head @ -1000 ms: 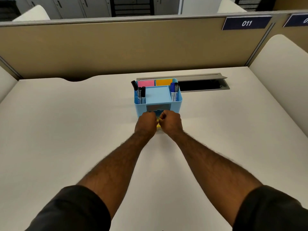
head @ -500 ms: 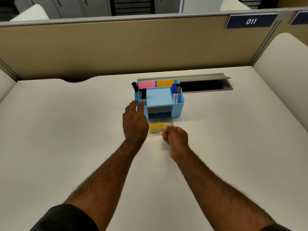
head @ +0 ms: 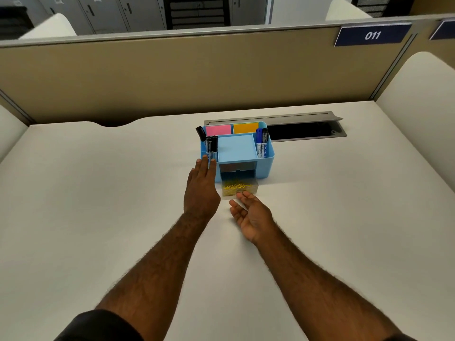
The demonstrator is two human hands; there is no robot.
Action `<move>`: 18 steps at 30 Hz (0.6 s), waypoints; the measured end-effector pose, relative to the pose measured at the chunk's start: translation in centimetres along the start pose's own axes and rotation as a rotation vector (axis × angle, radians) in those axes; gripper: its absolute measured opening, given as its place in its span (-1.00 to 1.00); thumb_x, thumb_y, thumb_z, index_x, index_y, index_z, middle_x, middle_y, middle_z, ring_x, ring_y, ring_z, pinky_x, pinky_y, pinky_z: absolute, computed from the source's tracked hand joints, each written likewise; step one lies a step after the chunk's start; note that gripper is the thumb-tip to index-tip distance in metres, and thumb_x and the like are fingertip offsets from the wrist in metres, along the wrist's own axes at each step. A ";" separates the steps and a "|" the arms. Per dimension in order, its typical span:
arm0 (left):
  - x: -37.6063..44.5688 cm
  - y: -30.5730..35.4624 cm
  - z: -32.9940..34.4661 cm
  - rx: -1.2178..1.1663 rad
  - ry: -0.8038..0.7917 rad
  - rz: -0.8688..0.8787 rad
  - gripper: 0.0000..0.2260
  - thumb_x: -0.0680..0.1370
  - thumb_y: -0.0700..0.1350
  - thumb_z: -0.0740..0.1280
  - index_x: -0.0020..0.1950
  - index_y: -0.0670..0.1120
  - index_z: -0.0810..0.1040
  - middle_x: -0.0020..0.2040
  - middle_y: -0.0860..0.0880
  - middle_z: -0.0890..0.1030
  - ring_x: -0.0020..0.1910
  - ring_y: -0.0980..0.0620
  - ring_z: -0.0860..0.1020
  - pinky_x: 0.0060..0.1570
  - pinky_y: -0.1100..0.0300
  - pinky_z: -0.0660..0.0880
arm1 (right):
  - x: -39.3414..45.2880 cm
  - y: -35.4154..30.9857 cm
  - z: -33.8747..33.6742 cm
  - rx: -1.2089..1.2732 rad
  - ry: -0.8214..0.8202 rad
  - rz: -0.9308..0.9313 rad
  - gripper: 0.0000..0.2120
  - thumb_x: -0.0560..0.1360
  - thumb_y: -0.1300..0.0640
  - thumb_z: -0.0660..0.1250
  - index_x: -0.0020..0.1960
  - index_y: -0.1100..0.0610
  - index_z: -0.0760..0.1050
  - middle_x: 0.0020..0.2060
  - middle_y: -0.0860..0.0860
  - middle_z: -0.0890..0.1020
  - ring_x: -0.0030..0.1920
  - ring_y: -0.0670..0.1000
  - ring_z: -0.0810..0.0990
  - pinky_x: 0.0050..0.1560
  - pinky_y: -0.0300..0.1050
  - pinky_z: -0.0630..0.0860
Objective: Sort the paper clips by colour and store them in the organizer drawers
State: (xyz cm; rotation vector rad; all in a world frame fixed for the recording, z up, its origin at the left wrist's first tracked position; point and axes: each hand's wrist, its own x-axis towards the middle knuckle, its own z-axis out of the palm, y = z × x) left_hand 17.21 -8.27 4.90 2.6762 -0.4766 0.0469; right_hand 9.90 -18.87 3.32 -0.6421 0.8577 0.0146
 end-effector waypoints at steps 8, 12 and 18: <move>0.1 0.0 0.1 -0.007 -0.001 -0.001 -0.29 0.49 -0.37 0.24 0.53 -0.06 -0.02 0.57 -0.05 -0.04 0.55 -0.04 -0.10 0.50 0.08 -0.05 | 1.0 -2.0 2.5 -0.034 -0.055 -0.025 -0.66 0.60 0.20 0.16 0.36 0.10 0.34 0.36 0.07 0.44 0.25 0.17 0.49 0.19 0.06 0.47; 0.1 -0.1 0.0 0.008 -0.012 0.014 -0.29 0.48 -0.37 0.25 0.53 -0.06 -0.01 0.57 -0.06 -0.03 0.55 -0.04 -0.08 0.50 0.08 -0.03 | 1.1 -2.4 2.9 0.037 -0.092 -0.024 -0.66 0.58 0.22 0.19 0.35 0.10 0.33 0.36 0.08 0.43 0.28 0.17 0.46 0.21 0.09 0.44; 0.2 -0.2 -1.5 0.006 -0.056 0.041 -0.35 0.52 -0.32 0.23 0.53 -0.07 0.00 0.57 -0.07 0.00 0.55 -0.04 -0.04 0.51 0.07 0.02 | -0.2 -2.6 3.5 -0.248 -0.076 -0.180 -0.57 0.56 0.06 0.25 0.39 0.07 0.28 0.38 0.06 0.39 0.35 0.10 0.37 0.29 0.07 0.41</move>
